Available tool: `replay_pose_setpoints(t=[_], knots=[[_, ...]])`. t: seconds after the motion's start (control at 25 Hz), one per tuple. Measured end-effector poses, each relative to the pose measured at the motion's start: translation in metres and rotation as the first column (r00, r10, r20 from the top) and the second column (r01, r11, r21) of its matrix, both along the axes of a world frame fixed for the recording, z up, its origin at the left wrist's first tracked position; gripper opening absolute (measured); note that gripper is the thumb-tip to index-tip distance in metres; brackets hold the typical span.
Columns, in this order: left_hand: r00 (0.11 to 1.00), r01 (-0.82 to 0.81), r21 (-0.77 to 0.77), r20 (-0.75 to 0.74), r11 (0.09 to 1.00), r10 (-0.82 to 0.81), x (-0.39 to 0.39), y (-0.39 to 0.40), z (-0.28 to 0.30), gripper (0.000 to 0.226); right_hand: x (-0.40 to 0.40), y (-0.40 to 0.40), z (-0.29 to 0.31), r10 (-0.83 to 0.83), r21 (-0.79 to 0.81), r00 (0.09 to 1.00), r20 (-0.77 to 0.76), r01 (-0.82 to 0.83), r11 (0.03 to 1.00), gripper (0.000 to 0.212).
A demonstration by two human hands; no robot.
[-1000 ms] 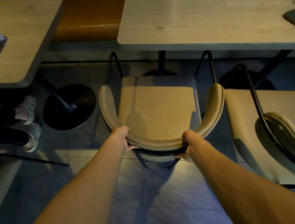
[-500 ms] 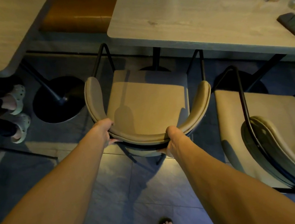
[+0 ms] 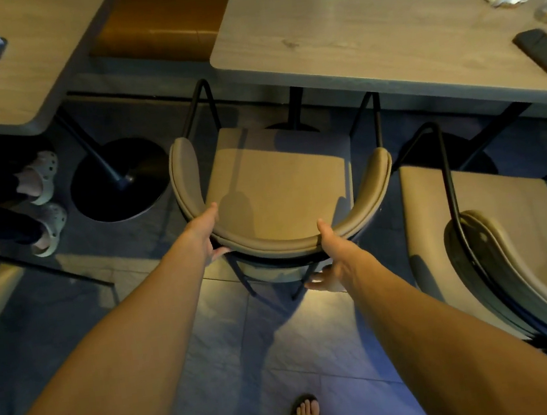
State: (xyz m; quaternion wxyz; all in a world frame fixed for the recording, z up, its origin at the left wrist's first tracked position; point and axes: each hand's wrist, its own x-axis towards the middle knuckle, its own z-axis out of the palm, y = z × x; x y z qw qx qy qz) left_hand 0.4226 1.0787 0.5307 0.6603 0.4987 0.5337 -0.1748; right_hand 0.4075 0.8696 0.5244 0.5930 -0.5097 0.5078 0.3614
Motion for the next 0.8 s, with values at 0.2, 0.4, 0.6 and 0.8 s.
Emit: replay_pose_setpoints(t=[0.2,0.4,0.6,0.8], knots=[[0.997,-0.007,-0.087,-0.071,0.996,0.0,-0.044,-0.053,0.012,0.09,-0.043,-0.074,0.031,-0.147,-0.105,0.987,0.069,0.154,0.982,0.076],[0.993,0.089,-0.152,-0.061,0.984,-0.099,-0.062,-0.13,0.054,0.065,-0.076,-0.163,0.061,-0.264,-0.104,0.962,0.073,0.27,0.957,0.076],[0.969,0.238,-0.154,-0.035,0.959,-0.246,-0.094,-0.247,0.074,0.053,-0.106,-0.295,0.085,-0.409,-0.056,0.909,0.085,0.414,0.909,0.05],[0.958,0.255,-0.176,-0.084,0.951,-0.273,-0.112,-0.397,0.083,0.051,-0.117,-0.426,0.102,-0.487,-0.041,0.873,-0.026,0.486,0.873,0.052]])
